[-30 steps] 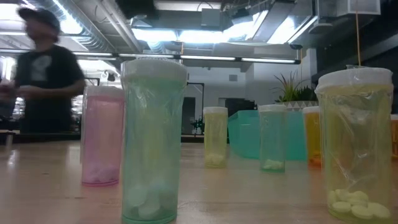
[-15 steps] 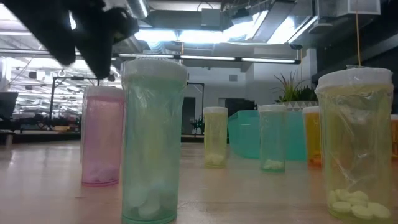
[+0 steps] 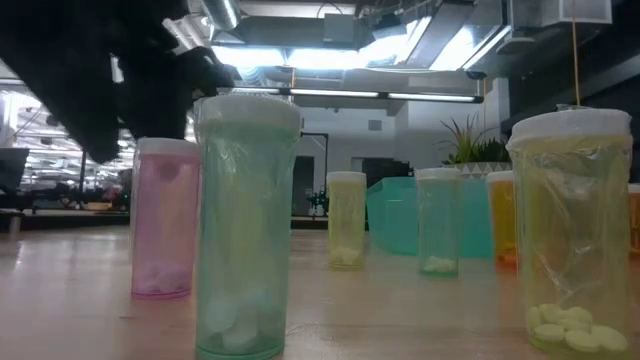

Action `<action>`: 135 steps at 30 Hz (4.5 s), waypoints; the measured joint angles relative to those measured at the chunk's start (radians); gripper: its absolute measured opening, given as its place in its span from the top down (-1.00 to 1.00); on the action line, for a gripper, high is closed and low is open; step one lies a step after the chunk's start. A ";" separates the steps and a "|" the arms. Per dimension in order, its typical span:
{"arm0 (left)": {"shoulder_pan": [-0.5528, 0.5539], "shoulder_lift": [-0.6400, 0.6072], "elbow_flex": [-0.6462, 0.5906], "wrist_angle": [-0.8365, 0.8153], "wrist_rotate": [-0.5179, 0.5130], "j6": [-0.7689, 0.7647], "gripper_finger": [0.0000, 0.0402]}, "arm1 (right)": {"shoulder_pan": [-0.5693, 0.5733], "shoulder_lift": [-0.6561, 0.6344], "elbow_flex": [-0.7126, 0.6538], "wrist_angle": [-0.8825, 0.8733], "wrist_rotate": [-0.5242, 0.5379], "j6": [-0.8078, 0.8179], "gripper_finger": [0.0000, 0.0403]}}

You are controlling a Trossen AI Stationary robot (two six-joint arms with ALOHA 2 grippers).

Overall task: Pick and place medicine bottles into bin by pill shape (circle, oval)
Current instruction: Put the small pink pill bottle into the yellow bin

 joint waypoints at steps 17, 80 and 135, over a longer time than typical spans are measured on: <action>0.000 0.028 0.000 0.077 0.005 0.018 0.10 | 0.000 0.000 0.000 0.000 -0.001 0.000 -0.34; 0.267 -0.365 0.002 -0.225 -0.283 0.366 0.47 | 0.000 0.000 0.000 0.007 0.039 -0.004 -0.34; 0.729 -0.378 -0.450 0.169 0.008 0.270 0.44 | 0.000 0.000 0.000 0.052 0.040 -0.004 -0.34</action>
